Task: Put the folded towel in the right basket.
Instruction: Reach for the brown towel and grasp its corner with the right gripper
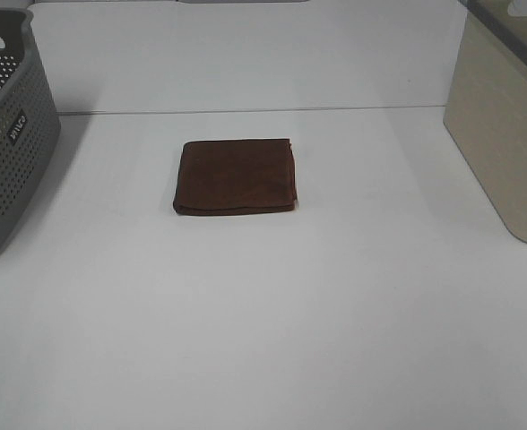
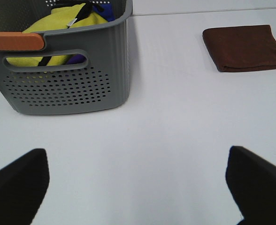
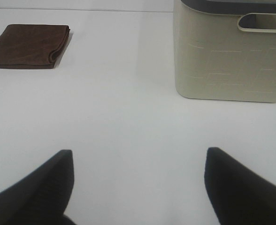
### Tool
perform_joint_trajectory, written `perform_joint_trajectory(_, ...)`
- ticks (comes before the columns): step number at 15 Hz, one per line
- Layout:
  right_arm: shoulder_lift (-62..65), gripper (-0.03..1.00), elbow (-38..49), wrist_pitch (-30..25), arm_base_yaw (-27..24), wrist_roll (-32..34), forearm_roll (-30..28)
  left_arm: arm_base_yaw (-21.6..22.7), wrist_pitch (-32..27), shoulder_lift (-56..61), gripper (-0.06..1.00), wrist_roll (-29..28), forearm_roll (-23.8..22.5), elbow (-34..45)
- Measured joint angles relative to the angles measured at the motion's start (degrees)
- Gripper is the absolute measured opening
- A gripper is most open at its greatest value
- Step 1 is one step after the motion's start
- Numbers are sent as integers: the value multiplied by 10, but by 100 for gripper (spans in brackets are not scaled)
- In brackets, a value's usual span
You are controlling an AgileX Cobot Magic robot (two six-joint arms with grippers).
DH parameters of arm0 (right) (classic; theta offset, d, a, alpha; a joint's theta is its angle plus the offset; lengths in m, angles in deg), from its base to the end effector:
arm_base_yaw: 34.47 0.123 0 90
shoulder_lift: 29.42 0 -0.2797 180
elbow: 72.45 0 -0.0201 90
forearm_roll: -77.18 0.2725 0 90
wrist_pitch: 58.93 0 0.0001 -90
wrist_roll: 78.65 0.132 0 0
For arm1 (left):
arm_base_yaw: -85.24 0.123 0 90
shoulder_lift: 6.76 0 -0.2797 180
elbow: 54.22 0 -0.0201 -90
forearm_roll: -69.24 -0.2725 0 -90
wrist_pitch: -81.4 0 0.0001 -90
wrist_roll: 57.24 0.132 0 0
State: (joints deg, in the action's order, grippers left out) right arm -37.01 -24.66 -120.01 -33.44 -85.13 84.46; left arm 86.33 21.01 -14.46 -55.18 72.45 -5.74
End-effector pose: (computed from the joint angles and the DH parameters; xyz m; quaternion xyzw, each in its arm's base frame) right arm 0.0529 0.0156 0.2732 -0.0587 0.8464 0.0384 0.5279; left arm 0.0561 -0.0054 0.2699 0.0082 0.8503 -0.0135 0.5261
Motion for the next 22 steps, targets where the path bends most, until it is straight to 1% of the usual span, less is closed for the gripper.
perform_joint_trajectory(11,0,73,0,0,0,0,0,0,0,0,97,0,0,0)
perform_joint_trajectory(13,-19,73,0,1,0,0,0,0,0,0,97,0,0,0)
perform_joint_trajectory(15,-78,73,-13,29,0,0,3,0,0,0,97,0,0,0)
perform_joint_trajectory(17,-157,73,-40,73,0,0,17,0,0,0,97,0,0,0)
perform_joint_trajectory(18,-249,73,-77,121,0,0,28,0,0,0,97,0,0,0)
perform_joint_trajectory(19,-300,73,-102,140,0,-2,34,0,0,0,97,0,0,0)
perform_joint_trajectory(20,-349,73,-128,152,0,-5,38,0,0,0,97,0,0,0)
perform_joint_trajectory(21,-371,73,-141,154,0,-9,39,0,0,0,97,0,0,0)
perform_joint_trajectory(22,-427,73,-176,155,0,-21,40,0,0,0,97,0,0,0)
